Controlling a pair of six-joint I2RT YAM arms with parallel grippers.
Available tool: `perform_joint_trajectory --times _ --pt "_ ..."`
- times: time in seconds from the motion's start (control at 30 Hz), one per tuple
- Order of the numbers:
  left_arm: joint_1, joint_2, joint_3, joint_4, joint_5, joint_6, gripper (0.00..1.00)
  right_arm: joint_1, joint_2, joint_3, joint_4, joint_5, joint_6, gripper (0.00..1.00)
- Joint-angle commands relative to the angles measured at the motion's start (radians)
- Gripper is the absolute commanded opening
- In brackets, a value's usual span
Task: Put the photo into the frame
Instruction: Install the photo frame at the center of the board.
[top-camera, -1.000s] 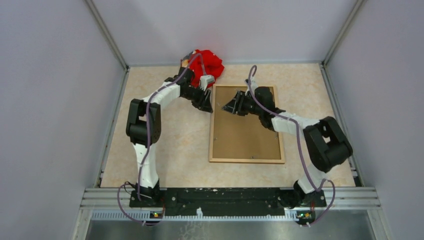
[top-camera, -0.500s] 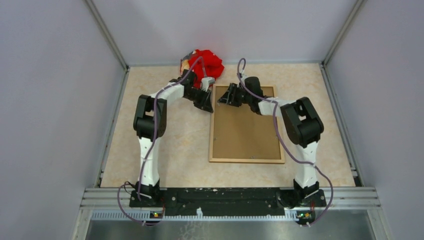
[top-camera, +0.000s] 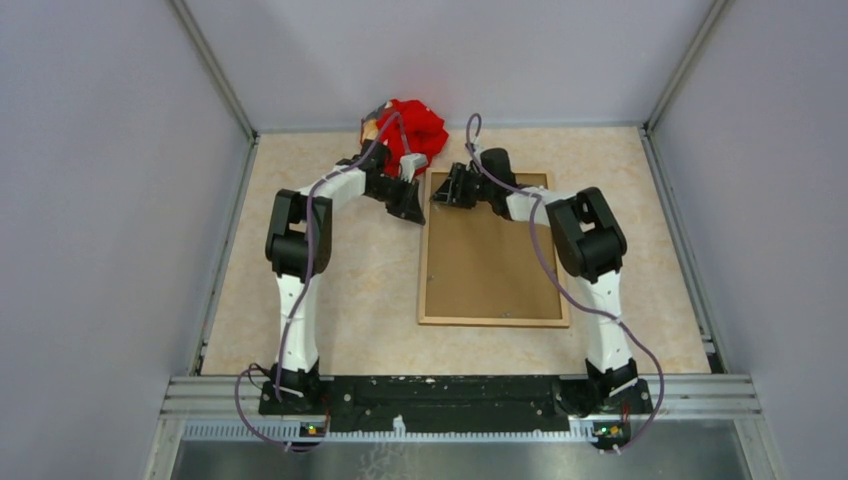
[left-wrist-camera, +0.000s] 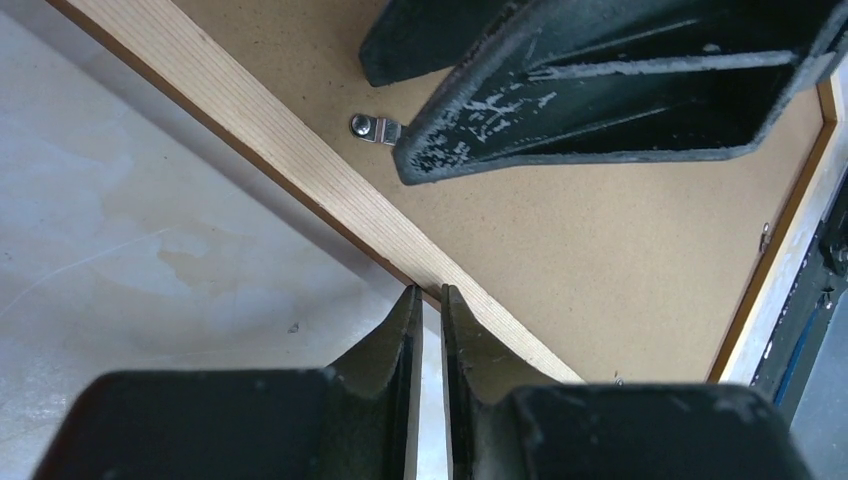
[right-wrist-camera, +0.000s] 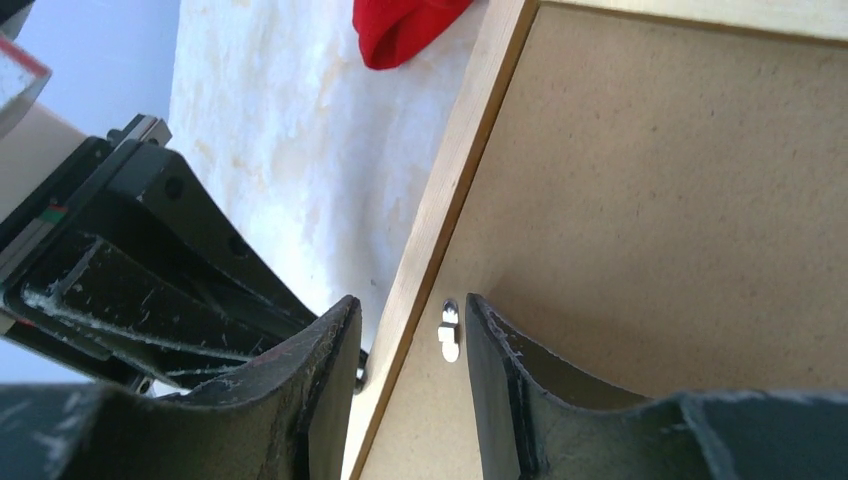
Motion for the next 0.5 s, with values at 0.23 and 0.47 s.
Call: perform_joint_trajectory --times 0.23,0.47 --pt "-0.005 0.008 -0.034 0.033 0.012 0.01 0.16 -0.009 0.044 0.069 -0.033 -0.04 -0.037 0.41" --pt "-0.005 0.006 -0.033 0.031 0.011 0.013 0.16 -0.005 0.022 0.033 -0.022 -0.068 -0.039 0.38"
